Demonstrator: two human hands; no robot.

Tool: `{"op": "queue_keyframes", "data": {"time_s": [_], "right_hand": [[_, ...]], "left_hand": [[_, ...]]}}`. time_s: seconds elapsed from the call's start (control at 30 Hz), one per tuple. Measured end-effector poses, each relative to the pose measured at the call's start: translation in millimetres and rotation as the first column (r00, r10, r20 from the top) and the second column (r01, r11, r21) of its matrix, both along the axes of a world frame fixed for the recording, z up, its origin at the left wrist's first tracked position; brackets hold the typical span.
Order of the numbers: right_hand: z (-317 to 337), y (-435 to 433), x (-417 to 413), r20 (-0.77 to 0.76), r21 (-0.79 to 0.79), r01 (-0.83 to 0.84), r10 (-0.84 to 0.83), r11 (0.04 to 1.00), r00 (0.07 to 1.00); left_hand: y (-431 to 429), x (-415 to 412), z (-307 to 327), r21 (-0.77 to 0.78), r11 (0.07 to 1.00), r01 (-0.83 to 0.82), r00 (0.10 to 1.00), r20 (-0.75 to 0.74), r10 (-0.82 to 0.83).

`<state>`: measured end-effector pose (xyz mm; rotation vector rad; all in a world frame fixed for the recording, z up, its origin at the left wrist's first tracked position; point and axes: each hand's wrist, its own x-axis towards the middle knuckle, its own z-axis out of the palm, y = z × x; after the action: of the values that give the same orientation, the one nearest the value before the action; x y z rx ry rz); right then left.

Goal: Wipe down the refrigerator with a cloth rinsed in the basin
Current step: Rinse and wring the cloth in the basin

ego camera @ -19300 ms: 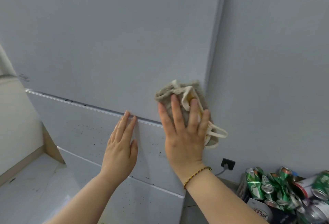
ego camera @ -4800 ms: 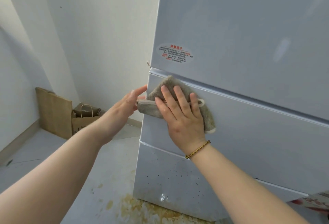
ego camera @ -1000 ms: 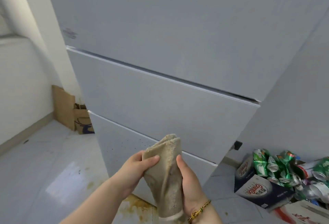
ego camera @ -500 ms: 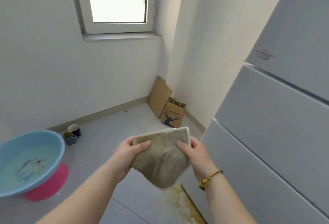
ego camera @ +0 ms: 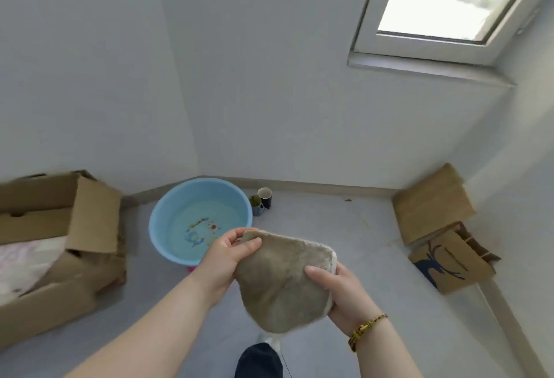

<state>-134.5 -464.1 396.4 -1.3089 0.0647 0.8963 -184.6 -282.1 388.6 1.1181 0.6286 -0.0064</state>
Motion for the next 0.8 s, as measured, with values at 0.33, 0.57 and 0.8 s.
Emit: {"op": "queue_keyframes", "data": {"time_s": [0.33,0.57,0.8], "right_hand": [[-82,191,174,-0.081,-0.124,-0.260,0.251,0.958,0.965],[-226,295,203,0.125,-0.406,-0.311,0.389,0.859,0.912],[-383,376,232,0.202,-0.489,-0.206,0.339,0.848,0.919]], "left_hand": [[149,110,-83,0.062,0.910,-0.409,0.897,-0.157,0.413],[232,134,-223,0.163,0.921,-0.353,0.840,-0.379,0.389],[306,159,-381,0.240,0.922,-0.305,0.834,-0.400,0.380]]}}
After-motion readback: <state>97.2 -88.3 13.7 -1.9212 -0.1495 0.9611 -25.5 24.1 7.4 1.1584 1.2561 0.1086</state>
